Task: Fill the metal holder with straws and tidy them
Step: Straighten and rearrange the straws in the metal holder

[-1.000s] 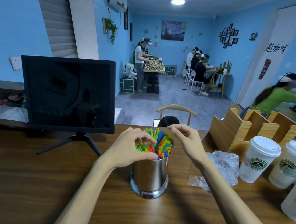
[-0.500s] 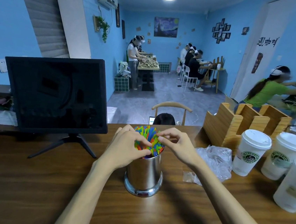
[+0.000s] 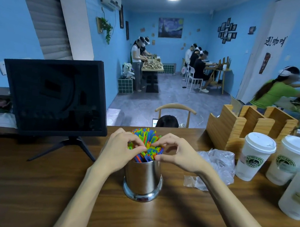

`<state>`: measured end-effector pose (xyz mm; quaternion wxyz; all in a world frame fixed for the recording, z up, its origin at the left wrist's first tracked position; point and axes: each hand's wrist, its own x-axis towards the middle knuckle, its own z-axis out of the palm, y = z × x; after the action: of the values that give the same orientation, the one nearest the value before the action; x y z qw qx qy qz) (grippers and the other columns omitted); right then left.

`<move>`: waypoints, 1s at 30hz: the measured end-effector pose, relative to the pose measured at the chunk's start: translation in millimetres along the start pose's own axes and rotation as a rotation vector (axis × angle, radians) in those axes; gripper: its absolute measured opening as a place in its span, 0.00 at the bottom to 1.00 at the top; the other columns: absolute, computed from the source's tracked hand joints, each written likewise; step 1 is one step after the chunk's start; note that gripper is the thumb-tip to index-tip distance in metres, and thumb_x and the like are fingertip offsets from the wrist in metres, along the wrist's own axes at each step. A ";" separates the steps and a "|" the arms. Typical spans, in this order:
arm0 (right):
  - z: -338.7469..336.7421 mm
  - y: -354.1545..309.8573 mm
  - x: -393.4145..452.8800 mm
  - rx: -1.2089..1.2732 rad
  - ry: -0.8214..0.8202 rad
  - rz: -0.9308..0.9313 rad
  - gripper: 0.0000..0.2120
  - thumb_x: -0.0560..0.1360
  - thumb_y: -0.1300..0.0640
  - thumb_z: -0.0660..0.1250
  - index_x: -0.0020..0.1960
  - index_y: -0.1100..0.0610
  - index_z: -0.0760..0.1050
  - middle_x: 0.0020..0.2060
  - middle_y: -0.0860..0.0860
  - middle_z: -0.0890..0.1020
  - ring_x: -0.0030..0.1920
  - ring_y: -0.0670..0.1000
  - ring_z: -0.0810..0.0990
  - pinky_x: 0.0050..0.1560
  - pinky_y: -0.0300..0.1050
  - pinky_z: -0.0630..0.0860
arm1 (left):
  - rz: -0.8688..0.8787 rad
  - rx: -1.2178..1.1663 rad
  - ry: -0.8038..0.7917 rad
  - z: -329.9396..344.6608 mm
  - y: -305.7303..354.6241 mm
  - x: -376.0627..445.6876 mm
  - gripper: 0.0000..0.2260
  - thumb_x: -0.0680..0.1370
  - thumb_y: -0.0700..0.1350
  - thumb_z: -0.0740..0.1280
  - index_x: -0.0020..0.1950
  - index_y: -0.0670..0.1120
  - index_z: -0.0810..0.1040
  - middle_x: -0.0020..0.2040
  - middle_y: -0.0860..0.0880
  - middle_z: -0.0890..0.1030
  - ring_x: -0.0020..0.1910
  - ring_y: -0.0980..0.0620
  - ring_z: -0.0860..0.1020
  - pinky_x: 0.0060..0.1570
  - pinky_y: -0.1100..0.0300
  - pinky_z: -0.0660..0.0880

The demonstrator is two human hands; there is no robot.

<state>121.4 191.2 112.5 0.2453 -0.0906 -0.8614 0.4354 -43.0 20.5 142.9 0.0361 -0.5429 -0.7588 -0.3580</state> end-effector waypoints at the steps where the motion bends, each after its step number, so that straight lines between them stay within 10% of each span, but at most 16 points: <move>1: 1.4 -0.1 0.8 -0.008 0.034 -0.012 0.15 0.69 0.56 0.82 0.55 0.50 0.86 0.53 0.50 0.81 0.47 0.45 0.78 0.52 0.40 0.77 | -0.005 -0.004 0.018 1.3 0.4 -0.4 0.02 0.73 0.54 0.76 0.44 0.58 0.86 0.41 0.61 0.81 0.46 0.59 0.72 0.44 0.61 0.69; 19: 14.3 17.8 12.1 0.004 0.179 -0.127 0.05 0.69 0.54 0.81 0.43 0.51 0.87 0.40 0.46 0.85 0.40 0.50 0.81 0.43 0.44 0.77 | 0.101 0.042 0.181 25.7 4.3 -21.6 0.09 0.69 0.54 0.79 0.47 0.59 0.84 0.47 0.61 0.80 0.50 0.58 0.73 0.52 0.50 0.70; 30: 15.8 18.3 -5.0 -0.023 0.119 -0.177 0.14 0.73 0.45 0.76 0.56 0.49 0.85 0.51 0.43 0.83 0.52 0.49 0.82 0.52 0.41 0.77 | 0.152 0.026 0.395 41.5 -5.3 -28.1 0.06 0.69 0.48 0.81 0.42 0.53 0.87 0.46 0.58 0.84 0.48 0.55 0.77 0.49 0.45 0.75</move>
<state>116.8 189.3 88.4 0.3327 -0.0427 -0.8548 0.3959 -22.2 21.4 97.0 0.2183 -0.5174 -0.6983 -0.4439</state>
